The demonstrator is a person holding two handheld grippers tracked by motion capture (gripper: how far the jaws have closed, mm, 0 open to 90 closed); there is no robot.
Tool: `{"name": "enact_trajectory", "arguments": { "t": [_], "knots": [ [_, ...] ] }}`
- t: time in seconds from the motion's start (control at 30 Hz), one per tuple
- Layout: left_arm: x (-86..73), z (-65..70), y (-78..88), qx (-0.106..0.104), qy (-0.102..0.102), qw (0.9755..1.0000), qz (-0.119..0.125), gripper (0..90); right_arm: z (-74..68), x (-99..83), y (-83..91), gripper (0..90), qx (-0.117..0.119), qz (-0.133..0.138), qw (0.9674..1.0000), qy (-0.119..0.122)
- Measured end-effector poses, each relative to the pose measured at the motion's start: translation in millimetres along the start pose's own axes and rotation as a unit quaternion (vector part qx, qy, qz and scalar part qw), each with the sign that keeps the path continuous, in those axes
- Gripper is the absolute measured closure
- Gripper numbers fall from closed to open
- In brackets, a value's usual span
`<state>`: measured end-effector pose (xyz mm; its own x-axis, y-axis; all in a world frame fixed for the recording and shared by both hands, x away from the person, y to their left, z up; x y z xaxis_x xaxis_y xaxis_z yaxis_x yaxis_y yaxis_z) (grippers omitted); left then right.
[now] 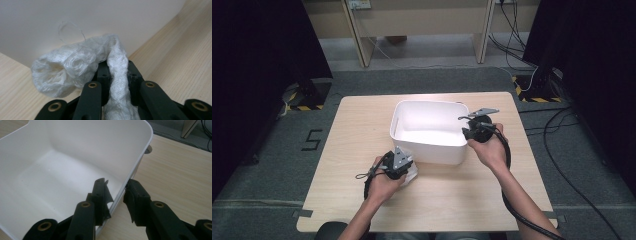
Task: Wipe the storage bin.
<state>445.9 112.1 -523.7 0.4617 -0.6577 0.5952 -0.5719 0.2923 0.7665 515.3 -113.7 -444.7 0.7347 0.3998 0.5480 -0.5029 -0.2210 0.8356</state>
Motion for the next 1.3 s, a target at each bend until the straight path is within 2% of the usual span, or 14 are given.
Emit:
{"name": "enact_trajectory", "arguments": {
  "t": [0.17, 0.2, 0.5, 0.87, 1.3],
  "knots": [
    [5.8, -1.4, 6.8, 0.003, -0.002, 1.0, 0.007, 77.6, -0.4, 0.1, -0.1, 69.8, 0.001, 0.0, 1.0, 0.001],
    [6.1, -0.7, 7.8, 0.001, 0.005, 1.0, 0.006, 77.6, -0.4, 0.1, -0.1, 69.8, 0.001, 0.0, 1.0, 0.0],
    [12.1, -2.9, 14.3, 0.002, 0.011, 0.9998, 0.017, 77.6, -1.4, 0.2, -0.4, 69.6, 0.002, 0.0, 1.0, 0.0],
    [21.7, -6.3, 25.7, 0.008, 0.008, 0.9995, 0.031, 77.6, -1.1, 0.3, -0.6, 69.3, 0.002, 0.0, 1.0, 0.001],
    [26.2, -9.4, 29.8, 0.011, 0.011, 0.9993, 0.035, 77.5, -1.3, 0.3, -0.9, 68.8, 0.001, 0.0, 1.0, 0.003]
  ]
}}
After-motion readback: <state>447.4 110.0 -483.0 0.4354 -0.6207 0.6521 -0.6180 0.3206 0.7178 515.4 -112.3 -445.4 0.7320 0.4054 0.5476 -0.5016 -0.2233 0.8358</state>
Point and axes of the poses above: each handheld gripper's, and its own axes: y roughly backward along the jaws, x roughly out of its top, z roughly to its right, the point moved 9 cm from there along -y, roughly forward along the jaws, and after that the axes turned 14 degrees about -z, right-handed, at the moved point
